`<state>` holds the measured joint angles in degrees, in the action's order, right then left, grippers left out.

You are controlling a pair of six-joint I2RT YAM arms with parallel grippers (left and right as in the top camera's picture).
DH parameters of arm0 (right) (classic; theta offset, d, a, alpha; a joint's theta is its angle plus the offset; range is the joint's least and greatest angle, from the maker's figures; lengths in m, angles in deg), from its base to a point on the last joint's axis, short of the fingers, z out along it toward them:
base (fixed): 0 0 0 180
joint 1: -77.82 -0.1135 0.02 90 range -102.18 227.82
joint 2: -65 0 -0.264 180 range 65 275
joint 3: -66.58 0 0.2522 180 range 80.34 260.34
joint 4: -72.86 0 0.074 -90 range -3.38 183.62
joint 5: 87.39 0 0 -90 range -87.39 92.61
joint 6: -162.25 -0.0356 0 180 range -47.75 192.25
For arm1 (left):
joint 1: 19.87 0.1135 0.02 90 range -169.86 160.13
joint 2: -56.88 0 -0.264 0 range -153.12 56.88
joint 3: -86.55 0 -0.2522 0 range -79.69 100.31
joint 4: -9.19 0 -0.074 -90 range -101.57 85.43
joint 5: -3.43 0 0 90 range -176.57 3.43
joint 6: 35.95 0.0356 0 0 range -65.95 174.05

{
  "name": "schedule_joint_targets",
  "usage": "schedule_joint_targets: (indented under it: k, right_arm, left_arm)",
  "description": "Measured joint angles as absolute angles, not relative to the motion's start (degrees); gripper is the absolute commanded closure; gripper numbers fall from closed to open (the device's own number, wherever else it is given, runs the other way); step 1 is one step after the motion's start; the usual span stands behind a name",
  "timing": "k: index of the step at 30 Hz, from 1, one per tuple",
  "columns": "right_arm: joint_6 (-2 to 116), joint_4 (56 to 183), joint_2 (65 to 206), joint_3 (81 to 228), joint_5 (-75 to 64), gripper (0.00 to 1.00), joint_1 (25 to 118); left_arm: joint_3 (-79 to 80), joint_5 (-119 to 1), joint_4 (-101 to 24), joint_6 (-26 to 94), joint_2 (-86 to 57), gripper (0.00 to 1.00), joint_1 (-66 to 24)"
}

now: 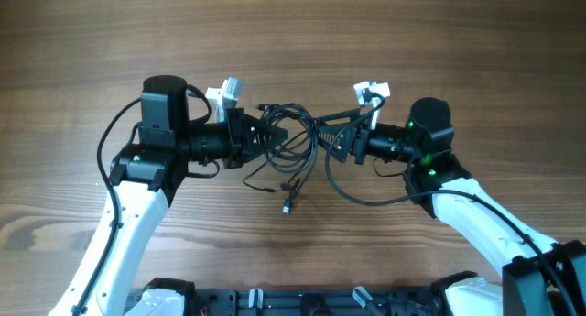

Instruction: Untangle cables

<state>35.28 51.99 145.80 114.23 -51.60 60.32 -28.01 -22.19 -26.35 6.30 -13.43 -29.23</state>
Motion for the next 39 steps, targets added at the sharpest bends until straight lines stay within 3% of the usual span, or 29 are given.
schedule_joint_targets:
  k: [11, 30, 39]
  right_arm:
    - [24.22, 51.81, 145.8, 114.23, -41.16, 0.22, 60.21]
    - [15.43, 44.38, 145.82, 114.21, -47.82, 0.23, 60.13]
    - [18.1, 68.34, 145.69, 114.71, -24.76, 0.24, 57.72]
  left_arm:
    - [-28.01, -25.19, -23.82, 5.64, -13.43, 0.96, -35.13]
    - [-28.01, -25.25, -19.07, 5.25, -13.43, 0.96, -35.63]
    - [-28.01, -26.74, -18.2, 5.25, -14.17, 0.96, -35.68]
